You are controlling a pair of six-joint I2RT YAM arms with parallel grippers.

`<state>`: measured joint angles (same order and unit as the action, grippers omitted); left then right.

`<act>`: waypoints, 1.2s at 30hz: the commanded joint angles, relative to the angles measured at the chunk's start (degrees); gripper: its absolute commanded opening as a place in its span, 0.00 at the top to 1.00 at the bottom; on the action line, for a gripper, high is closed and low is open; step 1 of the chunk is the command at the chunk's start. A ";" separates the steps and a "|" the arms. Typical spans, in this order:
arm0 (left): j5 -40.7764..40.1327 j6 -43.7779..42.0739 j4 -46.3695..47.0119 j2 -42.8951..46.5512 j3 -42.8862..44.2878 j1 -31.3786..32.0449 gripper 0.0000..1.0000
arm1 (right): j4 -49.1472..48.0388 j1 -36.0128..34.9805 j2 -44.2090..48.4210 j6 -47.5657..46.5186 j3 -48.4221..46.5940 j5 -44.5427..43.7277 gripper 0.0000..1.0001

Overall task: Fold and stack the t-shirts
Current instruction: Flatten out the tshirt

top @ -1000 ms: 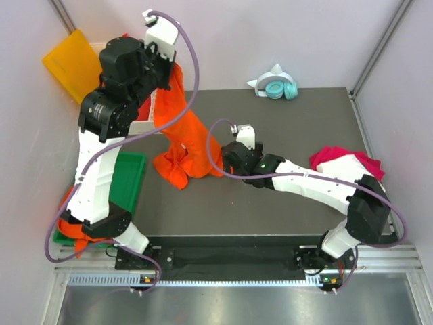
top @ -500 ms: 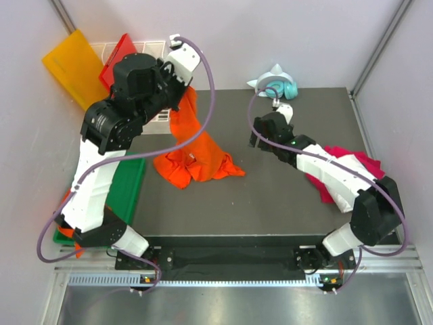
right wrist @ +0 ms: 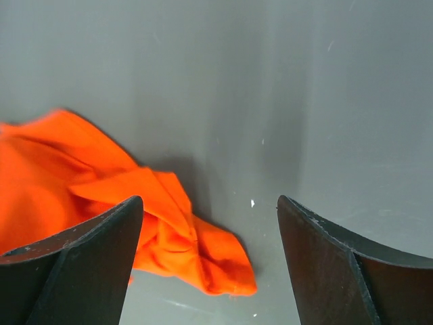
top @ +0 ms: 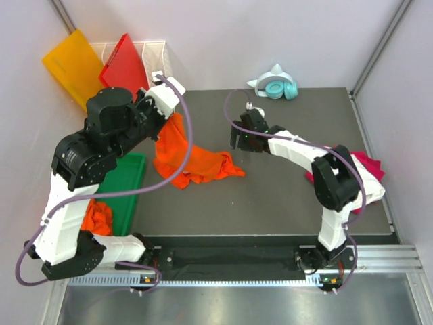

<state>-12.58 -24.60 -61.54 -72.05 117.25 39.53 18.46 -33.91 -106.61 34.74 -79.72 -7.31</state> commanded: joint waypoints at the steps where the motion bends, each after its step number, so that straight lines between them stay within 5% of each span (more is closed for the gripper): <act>1: -1.83 -0.27 2.04 1.65 -2.29 0.02 1.00 | -0.62 -1.60 -3.86 0.68 -3.86 5.01 0.19; 10: -2.01 -0.19 3.00 3.76 -5.81 0.02 1.00 | -2.02 -4.93 -6.68 1.65 -1.58 7.05 0.21; 14: -1.75 -0.01 3.00 3.93 -5.89 0.02 1.00 | -2.63 -6.08 -7.47 1.56 0.26 8.80 0.31; 20: -2.10 0.08 2.92 4.90 -7.47 0.02 1.00 | -3.96 -6.96 -7.74 1.82 3.25 10.39 0.56; 24: -2.71 0.43 3.00 6.13 -9.58 0.02 1.00 | -2.38 -8.18 -6.95 2.00 4.92 8.20 1.00; 36: -7.11 0.52 5.55 15.18 -24.61 -1.03 1.00 | 2.37 -29.97 7.80 2.43 16.17 -8.24 1.00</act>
<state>-17.41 -24.64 -59.88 -60.10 95.59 39.27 16.82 -56.34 -105.45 36.18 -65.49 -10.17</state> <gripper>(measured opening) 0.022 0.017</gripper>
